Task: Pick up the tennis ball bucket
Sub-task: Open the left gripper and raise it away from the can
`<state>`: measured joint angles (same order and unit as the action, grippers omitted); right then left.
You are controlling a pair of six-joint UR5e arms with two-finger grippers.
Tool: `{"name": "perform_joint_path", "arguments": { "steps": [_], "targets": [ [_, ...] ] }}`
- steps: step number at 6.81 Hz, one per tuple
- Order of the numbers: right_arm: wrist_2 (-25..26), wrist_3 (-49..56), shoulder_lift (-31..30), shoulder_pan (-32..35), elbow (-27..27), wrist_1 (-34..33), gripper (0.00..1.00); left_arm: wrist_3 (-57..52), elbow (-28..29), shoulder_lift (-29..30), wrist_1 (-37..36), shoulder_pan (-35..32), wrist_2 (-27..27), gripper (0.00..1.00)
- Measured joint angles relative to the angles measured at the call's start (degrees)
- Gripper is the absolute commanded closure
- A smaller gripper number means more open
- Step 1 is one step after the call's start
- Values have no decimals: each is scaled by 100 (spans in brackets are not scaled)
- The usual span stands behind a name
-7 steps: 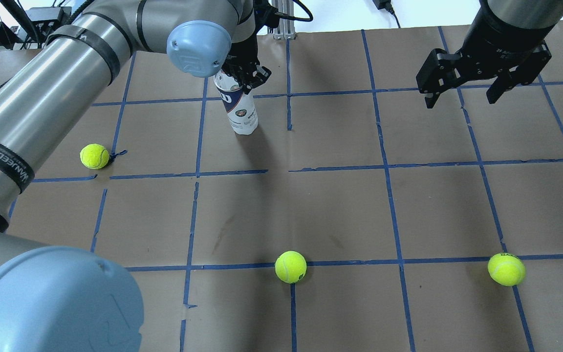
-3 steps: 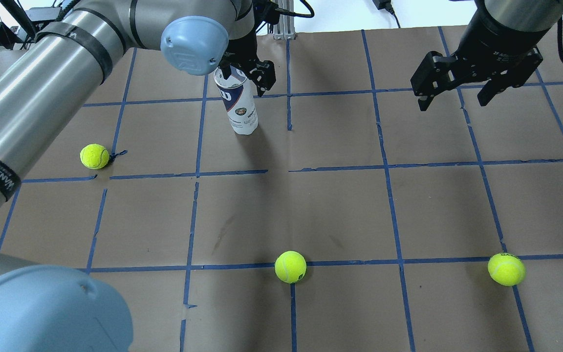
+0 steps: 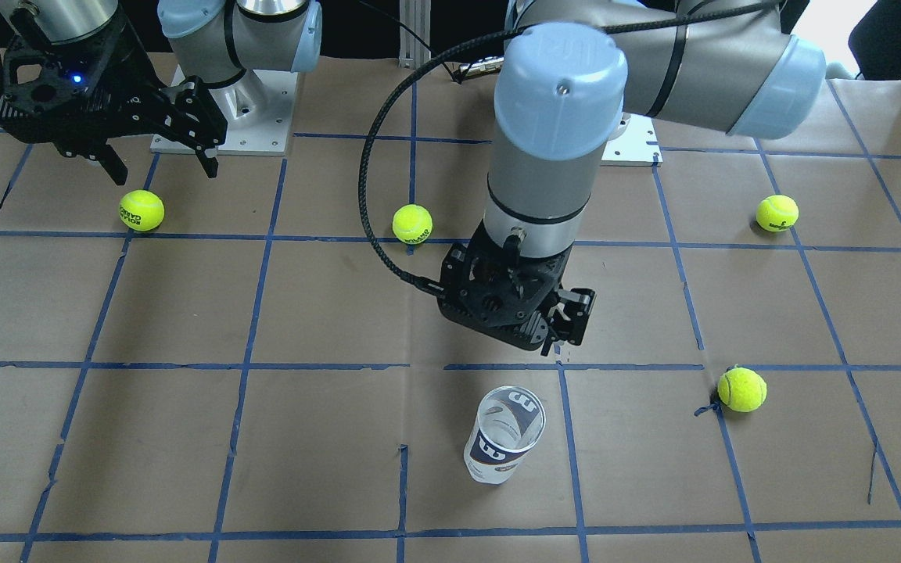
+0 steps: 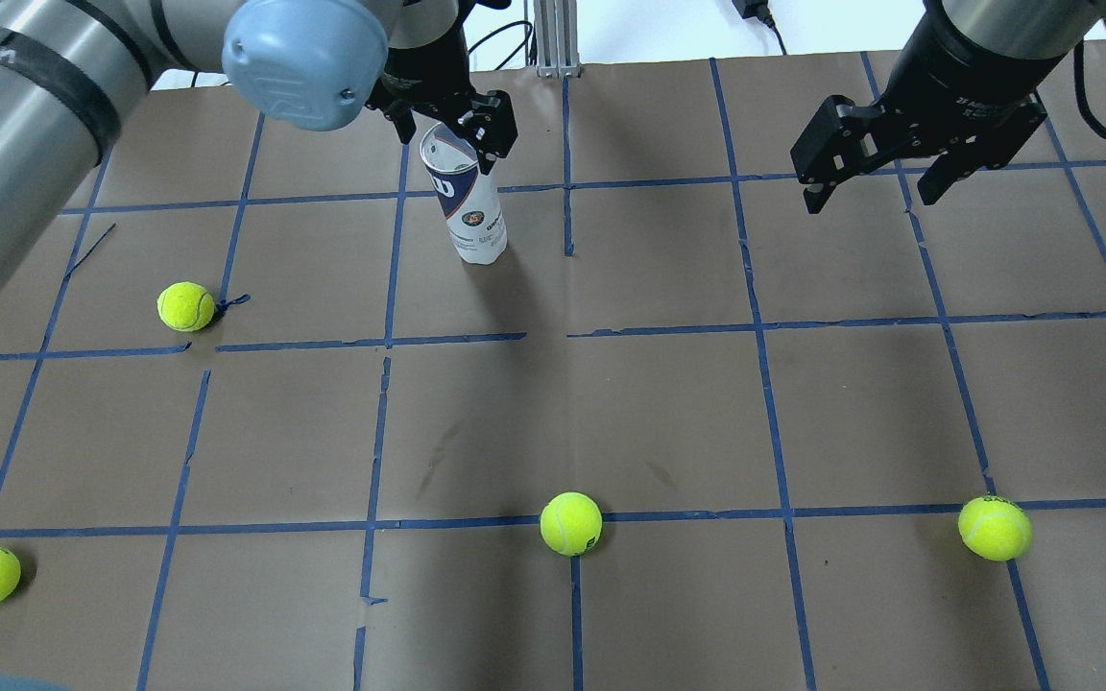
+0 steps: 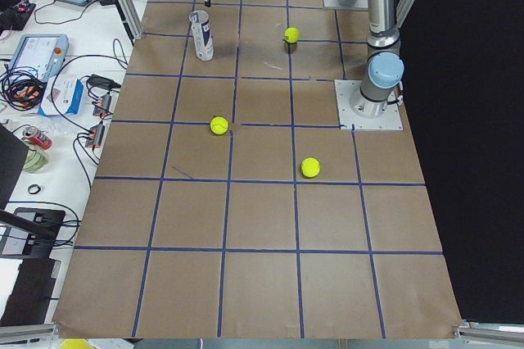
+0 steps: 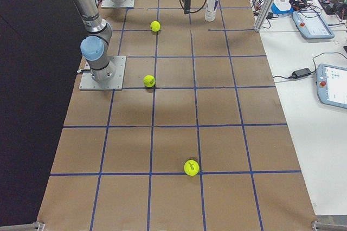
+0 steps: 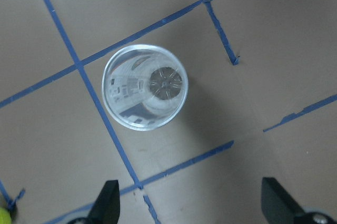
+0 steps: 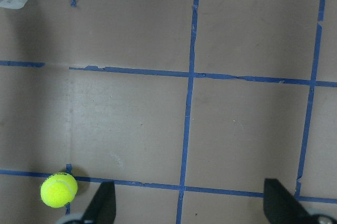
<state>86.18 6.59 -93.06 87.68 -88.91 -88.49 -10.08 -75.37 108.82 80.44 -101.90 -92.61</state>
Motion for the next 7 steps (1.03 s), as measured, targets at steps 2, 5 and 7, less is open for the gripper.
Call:
{"name": "perform_joint_path", "arguments": {
  "steps": [2, 5, 7],
  "targets": [
    [3, -351, 2, -6, 1, 12, 0, 586, -723, -803, 240, 533, 179, 0],
    [11, -500, 7, -31, 10, 3, 0, 748, -1110, -1389, 674, 1075, 261, 0],
    [31, -514, 6, -33, 26, -1, 0, 751, -1126, -1525, 870, 1234, 287, 0]
  ]
}}
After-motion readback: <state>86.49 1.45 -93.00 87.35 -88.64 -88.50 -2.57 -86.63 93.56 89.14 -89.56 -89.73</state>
